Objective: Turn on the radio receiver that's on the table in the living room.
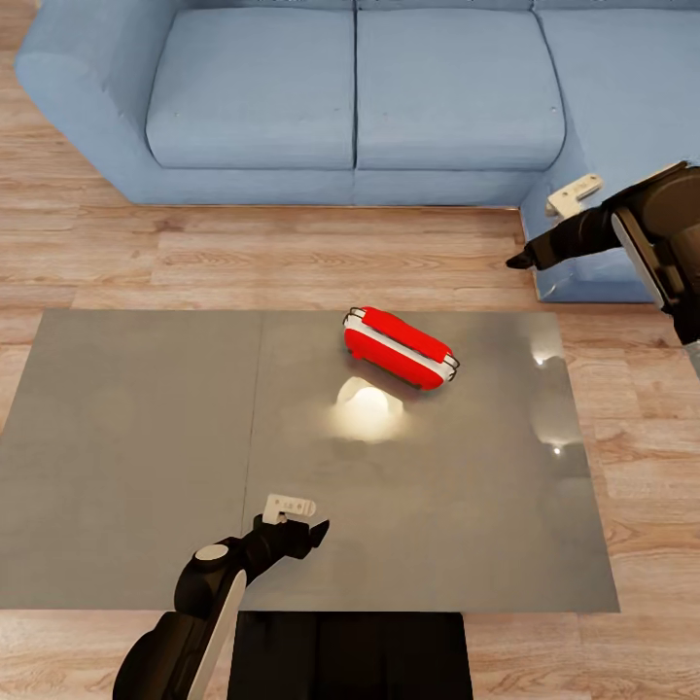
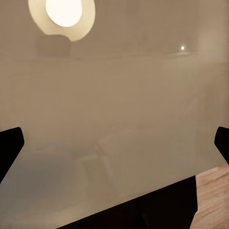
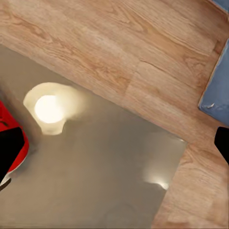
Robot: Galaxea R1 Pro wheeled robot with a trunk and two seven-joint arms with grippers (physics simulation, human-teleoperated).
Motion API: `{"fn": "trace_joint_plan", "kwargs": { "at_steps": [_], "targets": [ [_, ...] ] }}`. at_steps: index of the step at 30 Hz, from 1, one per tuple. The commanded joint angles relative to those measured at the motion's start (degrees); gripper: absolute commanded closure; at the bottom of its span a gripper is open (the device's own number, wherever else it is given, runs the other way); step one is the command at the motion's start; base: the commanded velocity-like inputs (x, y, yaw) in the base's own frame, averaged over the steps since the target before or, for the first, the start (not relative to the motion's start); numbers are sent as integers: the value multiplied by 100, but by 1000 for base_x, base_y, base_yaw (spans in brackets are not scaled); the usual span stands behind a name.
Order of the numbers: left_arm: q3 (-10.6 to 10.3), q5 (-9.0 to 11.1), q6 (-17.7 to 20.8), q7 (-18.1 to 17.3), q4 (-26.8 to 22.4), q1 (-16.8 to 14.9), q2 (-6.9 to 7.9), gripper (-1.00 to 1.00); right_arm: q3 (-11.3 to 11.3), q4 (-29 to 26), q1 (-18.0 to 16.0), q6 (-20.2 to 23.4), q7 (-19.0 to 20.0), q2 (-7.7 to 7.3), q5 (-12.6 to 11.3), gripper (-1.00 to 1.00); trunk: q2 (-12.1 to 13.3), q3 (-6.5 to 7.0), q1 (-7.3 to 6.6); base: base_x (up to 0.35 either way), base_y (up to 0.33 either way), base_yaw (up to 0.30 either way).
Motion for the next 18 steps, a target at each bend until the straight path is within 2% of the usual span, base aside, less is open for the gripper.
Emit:
{"fn": "trace_joint_plan", "kwargs": {
  "at_steps": [1,3,6,7,8,10,11,13,14,17,18],
  "targets": [
    [0,0,0,0,2,0,0,-100,69,32,-18,0,48,24,7,-100,0,0,0,0,0,0],
    [0,0,0,0,1,0,0,-100,128,53,-29,0,116,56,9,-100,0,0,0,0,0,0],
    [0,0,0,0,-1,0,0,-100,221,153,-43,0,285,272,18,-100,0,0,0,0,0,0],
    [0,0,0,0,-2,0,0,-100,240,416,-53,0,328,489,86,-100,0,0,0,0,0,0],
    [2,0,0,0,-2,0,0,-100,241,503,-56,0,334,556,129,-100,0,0,0,0,0,0],
    [7,0,0,0,-2,0,0,-100,246,944,-62,0,351,961,467,-100,0,0,0,0,0,0],
    [6,0,0,0,-2,0,0,-100,242,1606,-65,0,358,1593,954,-100,0,0,0,0,0,0],
    [5,0,0,0,-2,0,0,-100,236,1823,-65,0,342,1881,1107,-100,0,0,0,0,0,0],
    [5,0,0,0,-2,0,0,-100,228,1878,-65,0,330,1968,1149,-100,0,0,0,0,0,0],
    [5,0,0,0,-2,0,0,-100,211,1937,-65,0,296,2079,1194,-100,0,0,0,0,0,0],
    [4,0,0,0,-2,0,0,-100,199,2013,-65,-19,245,2241,1214,-100,0,0,0,0,0,0]
  ]
}}
